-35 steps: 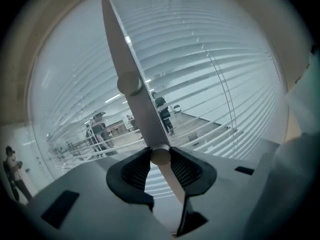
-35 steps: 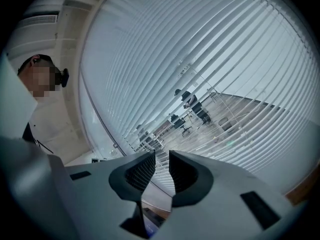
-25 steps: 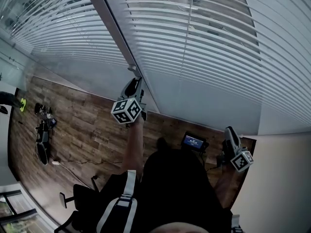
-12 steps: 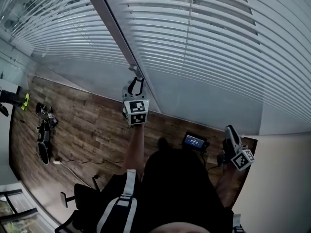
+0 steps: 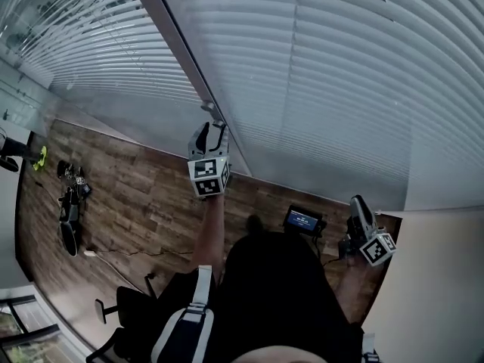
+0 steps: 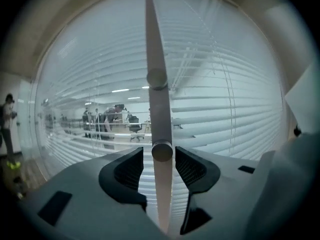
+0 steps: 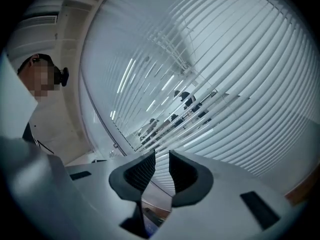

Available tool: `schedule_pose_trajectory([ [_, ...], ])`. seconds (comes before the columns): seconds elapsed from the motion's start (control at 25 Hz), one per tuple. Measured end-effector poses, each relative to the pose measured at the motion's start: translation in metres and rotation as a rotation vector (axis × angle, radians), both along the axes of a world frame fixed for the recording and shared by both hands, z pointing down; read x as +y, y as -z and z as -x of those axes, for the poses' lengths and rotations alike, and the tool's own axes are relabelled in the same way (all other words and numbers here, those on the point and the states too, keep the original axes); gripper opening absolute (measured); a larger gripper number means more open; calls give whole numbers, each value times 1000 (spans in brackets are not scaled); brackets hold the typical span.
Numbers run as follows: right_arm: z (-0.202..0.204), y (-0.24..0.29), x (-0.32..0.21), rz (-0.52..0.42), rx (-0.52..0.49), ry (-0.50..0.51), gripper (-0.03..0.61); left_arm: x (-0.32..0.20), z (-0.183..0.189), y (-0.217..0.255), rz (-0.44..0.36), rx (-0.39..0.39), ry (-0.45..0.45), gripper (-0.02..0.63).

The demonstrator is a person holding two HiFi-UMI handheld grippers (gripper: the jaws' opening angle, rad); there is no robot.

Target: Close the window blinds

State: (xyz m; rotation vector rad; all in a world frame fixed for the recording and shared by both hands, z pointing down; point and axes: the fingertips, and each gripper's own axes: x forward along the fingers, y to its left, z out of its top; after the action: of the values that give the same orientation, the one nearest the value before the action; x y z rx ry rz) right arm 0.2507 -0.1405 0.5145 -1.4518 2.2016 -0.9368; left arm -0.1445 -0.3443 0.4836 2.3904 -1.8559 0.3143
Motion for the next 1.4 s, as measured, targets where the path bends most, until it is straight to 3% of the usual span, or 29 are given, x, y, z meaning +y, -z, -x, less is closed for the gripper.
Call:
schedule_pose_trajectory([
  [0.08,-3,-1,1,2,0,-6,91,0,2,1,13,142,-4,196],
  [0.16,-5,-3,2,4,1,-12,91,-2,4,1,22,233,-10,196],
  [0.28,-6,-3,3,5,3,-17,91,-6,3,3,30,261,-13,165],
  [0.32,-6,-3,3,4,2,-17,91,-5,2,4,28,232,-12,137],
  [0.56,-7,-4,4,9,0,-17,91,-4,-3,3,23,-38,-7,135],
  [0.8,-6,-5,1,8,0,-3,91,-5,-6,1,-2,-411,22,135],
  [0.92,-4,-5,1,6,0,2,91,-4,-7,0,-8,-478,29,135],
  [1.0,-3,-5,1,7,0,4,91,-5,-7,0,-14,-459,25,135],
  [1.08,-2,-6,1,5,-1,5,91,-5,-6,-1,-19,-391,16,135],
  [1.28,-5,-6,3,6,1,-1,91,-1,-3,2,-19,-82,2,175],
  [1.4,-8,-9,5,5,-1,-6,91,2,-3,6,-25,63,0,183],
])
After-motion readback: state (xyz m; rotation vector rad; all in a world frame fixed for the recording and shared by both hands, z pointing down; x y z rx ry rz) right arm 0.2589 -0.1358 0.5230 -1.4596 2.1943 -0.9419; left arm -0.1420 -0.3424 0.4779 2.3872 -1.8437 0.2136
